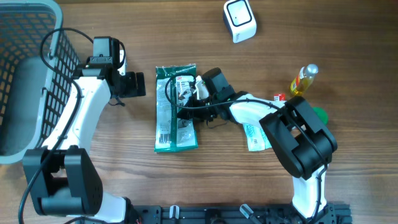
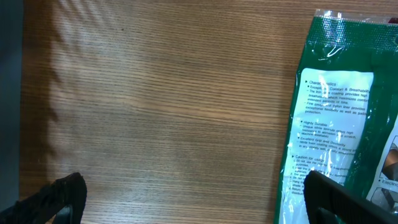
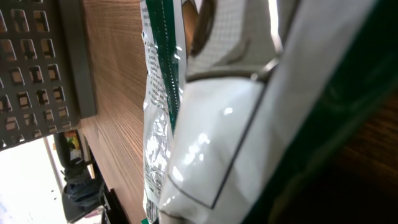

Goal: Scan the item barcode
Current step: 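Release left gripper and raise it back toward the basket, then lift the gloves pack up to the white scanner with right gripper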

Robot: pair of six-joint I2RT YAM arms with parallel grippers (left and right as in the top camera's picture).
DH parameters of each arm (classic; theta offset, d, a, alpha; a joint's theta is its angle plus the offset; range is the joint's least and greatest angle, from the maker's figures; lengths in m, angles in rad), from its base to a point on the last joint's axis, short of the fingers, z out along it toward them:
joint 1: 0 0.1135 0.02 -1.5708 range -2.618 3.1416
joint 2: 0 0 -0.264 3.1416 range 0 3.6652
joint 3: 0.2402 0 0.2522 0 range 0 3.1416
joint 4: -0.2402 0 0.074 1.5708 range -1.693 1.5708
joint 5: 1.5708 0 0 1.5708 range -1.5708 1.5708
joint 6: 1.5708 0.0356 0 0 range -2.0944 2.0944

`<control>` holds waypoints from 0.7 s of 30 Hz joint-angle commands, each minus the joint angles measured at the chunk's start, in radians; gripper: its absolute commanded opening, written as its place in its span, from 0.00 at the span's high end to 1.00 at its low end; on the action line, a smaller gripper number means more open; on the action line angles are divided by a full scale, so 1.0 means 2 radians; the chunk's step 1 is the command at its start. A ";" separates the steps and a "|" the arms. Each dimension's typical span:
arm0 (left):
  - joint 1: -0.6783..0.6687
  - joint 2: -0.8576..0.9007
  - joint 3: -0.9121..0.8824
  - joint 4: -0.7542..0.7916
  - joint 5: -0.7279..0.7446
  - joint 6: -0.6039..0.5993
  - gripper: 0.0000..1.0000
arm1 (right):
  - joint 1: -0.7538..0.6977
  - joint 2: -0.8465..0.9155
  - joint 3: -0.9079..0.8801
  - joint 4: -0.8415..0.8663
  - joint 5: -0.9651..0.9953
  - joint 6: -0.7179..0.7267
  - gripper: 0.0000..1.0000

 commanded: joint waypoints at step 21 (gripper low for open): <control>0.002 -0.001 0.004 0.001 -0.001 0.003 0.00 | -0.017 -0.147 0.032 -0.174 0.046 -0.154 0.96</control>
